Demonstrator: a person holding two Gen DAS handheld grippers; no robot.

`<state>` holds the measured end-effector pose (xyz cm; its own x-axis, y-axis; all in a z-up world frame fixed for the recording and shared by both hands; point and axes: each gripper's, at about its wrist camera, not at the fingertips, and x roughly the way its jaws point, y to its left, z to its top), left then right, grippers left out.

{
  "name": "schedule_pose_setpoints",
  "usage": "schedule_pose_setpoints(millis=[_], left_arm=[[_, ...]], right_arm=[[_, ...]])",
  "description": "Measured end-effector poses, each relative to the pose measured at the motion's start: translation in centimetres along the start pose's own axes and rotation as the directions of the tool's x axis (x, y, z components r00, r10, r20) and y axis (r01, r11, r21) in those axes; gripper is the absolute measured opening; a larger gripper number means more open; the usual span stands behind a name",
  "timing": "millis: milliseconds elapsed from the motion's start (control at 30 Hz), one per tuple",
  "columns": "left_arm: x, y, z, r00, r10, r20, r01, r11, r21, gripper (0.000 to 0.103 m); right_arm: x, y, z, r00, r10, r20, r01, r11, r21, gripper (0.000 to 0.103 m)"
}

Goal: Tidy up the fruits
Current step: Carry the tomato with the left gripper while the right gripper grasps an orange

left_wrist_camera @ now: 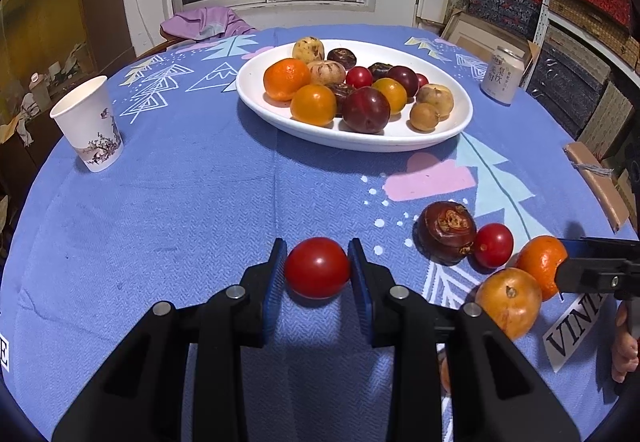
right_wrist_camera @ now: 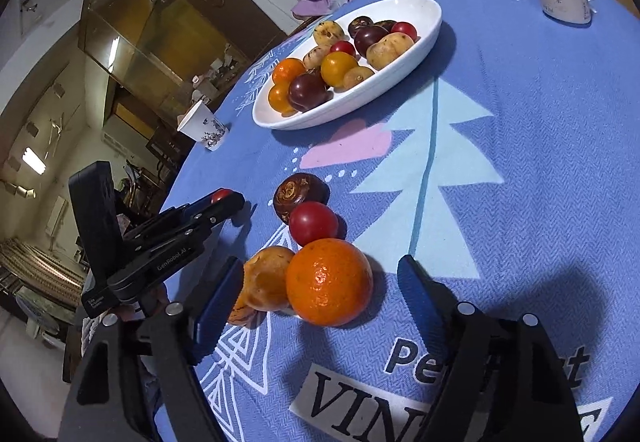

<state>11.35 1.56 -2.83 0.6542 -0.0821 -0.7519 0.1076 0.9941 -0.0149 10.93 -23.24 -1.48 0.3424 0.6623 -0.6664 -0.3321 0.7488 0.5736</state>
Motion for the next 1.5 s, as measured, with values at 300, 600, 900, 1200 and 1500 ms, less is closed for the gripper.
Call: schedule_pose_setpoints(millis=[300, 600, 900, 1200, 1500], left_arm=[[0.1, 0.0, 0.0, 1.000, 0.004, -0.003, -0.004, 1.000, 0.000, 0.031], [0.3, -0.1, -0.1, 1.000, 0.007, -0.008, -0.007, 1.000, 0.007, 0.031], [-0.7, 0.0, 0.4, 0.999, 0.021, 0.046, -0.021, 1.000, -0.006, 0.031], [-4.6, 0.5, 10.7, 0.980, 0.007, 0.199, 0.007, 0.998, -0.068, 0.031], [3.1, -0.7, 18.0, 0.991, 0.043, 0.126, -0.037, 0.998, -0.056, 0.031]], right_arm=[[0.0, -0.8, -0.1, 0.998, 0.061, 0.005, -0.061, 0.996, 0.060, 0.059], [0.5, -0.8, -0.5, 1.000, 0.030, -0.002, -0.030, 0.998, 0.047, 0.045], [-2.6, 1.8, 0.3, 0.973, -0.140, 0.181, 0.159, 0.983, -0.095, 0.044], [-7.9, 7.6, 11.1, 0.917, -0.132, 0.376, 0.214, 0.959, -0.187, 0.044], [1.8, 3.8, 18.3, 0.939, -0.218, 0.266, 0.259, 0.957, -0.130, 0.044]])
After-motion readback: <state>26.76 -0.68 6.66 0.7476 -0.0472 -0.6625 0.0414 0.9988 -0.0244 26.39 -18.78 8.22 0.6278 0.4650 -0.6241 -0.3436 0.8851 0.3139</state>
